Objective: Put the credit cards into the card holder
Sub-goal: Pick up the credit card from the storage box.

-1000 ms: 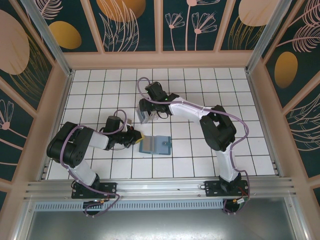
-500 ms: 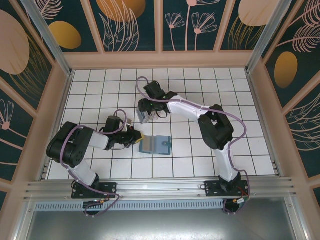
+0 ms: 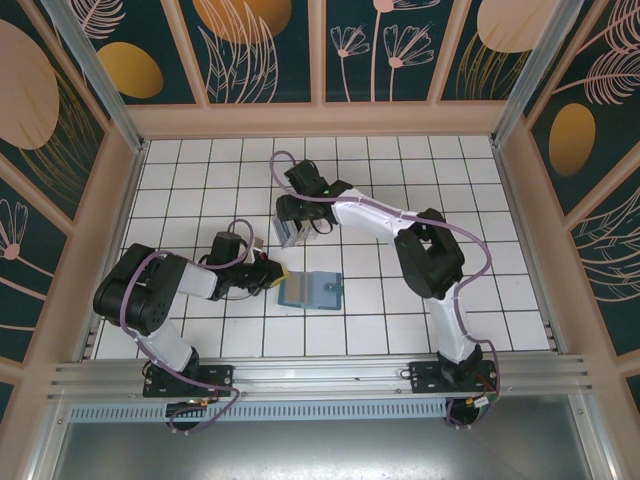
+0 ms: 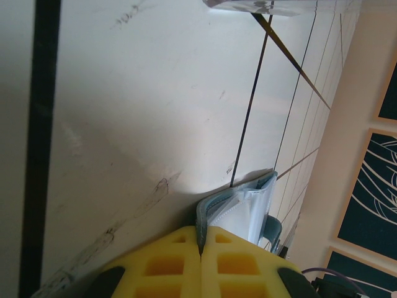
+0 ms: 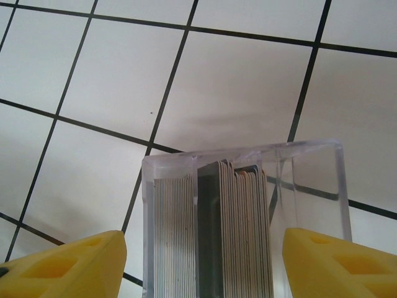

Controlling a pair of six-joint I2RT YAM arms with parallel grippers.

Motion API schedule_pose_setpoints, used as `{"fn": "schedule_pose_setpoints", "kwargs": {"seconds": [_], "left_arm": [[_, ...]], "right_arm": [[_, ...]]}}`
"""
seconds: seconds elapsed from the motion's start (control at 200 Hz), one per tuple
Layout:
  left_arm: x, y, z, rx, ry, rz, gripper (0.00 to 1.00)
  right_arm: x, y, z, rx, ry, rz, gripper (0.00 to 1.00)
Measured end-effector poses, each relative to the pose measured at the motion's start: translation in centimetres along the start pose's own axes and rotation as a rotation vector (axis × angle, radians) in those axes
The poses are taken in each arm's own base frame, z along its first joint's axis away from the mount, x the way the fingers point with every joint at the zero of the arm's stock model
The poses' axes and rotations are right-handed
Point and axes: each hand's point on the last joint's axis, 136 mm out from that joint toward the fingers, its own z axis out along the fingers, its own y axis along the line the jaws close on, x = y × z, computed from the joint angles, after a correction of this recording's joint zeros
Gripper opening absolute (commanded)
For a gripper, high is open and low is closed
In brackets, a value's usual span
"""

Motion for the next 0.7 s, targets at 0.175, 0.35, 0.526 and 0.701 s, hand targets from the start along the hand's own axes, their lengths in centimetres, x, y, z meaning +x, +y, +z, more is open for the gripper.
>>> {"fn": "schedule_pose_setpoints", "kwargs": {"seconds": [0.175,0.35,0.526,0.701], "left_arm": [[0.0,0.0,0.0,0.000,0.000,0.000,0.00],[0.0,0.0,0.0,0.000,0.000,0.000,0.00],[0.0,0.0,0.0,0.000,0.000,0.001,0.00],[0.0,0.0,0.0,0.000,0.000,0.003,0.00]], "right_arm": [[1.0,0.3,0.8,-0.019,0.033,0.001,0.68],[1.5,0.6,1.2,-0.019,0.043,-0.002,0.68],[1.6,0.7,1.2,-0.020,0.044,-0.001,0.66],[1.6,0.9,1.0,-0.031,0.045,-0.002,0.62]]}}
